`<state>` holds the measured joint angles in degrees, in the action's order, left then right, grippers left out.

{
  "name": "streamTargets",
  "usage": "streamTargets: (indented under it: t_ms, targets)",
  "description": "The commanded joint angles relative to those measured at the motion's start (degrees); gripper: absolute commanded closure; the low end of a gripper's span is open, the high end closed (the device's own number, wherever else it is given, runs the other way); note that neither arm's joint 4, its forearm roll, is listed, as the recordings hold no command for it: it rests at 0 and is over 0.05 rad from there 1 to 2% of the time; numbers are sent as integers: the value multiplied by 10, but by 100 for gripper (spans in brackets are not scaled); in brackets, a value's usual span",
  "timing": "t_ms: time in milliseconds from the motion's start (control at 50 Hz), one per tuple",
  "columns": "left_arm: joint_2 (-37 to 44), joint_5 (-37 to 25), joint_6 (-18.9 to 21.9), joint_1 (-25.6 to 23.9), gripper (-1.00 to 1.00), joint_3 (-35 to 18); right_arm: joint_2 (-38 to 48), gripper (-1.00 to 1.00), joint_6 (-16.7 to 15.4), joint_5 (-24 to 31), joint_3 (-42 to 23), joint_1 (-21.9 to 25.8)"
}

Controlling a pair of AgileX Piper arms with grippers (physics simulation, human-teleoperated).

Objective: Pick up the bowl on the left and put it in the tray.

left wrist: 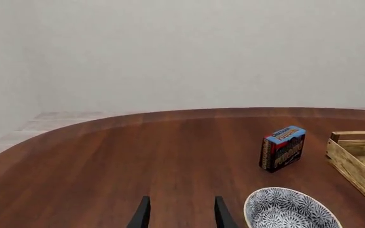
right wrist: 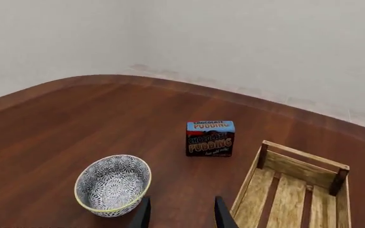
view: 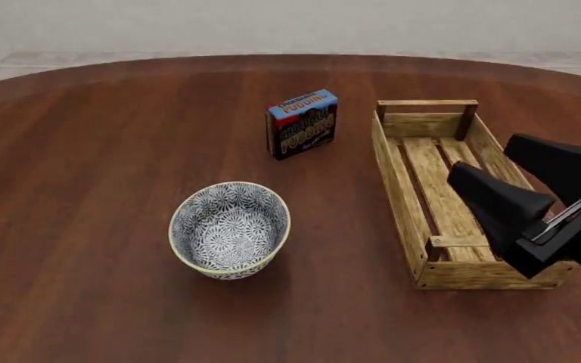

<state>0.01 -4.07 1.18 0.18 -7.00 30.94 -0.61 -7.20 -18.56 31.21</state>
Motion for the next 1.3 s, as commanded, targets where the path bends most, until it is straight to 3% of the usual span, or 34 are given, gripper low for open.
streamTargets:
  t_ms: [20,180,220,260,380,420,480,760,780,800,860,1040,1300]
  targets:
    - [0,-4,-1,3,-100,-9,54,-100,8,-22,-16,24]
    - [0,-2,-3,3,-100,-8,81,-100,2,-41,-17,36]
    - [0,-2,-3,5,-100,-5,96,-100,31,-36,-25,49]
    - [0,-1,-3,5,-100,-4,97,-100,32,-34,-28,53]
    - [0,-2,-3,6,-100,-7,118,-100,11,-37,-40,64]
    - [0,0,-3,8,-100,-3,117,-100,-24,-46,-37,48]
    - [0,2,-3,10,-100,1,128,-100,-2,-44,-43,61]
    - [0,-3,-5,12,-100,-7,180,-100,-2,-68,-56,77]
    - [0,-3,-5,12,-100,-7,182,-100,3,-68,-58,81]
    - [0,-3,-5,13,-100,-7,191,-100,37,-60,-66,98]
    - [0,-5,-5,14,-100,-9,191,-100,-3,-67,-63,93]
    - [0,-9,-9,20,-100,-16,214,-100,6,-76,-72,104]
    - [0,-14,-12,25,-100,-23,258,-100,-9,-105,-79,114]
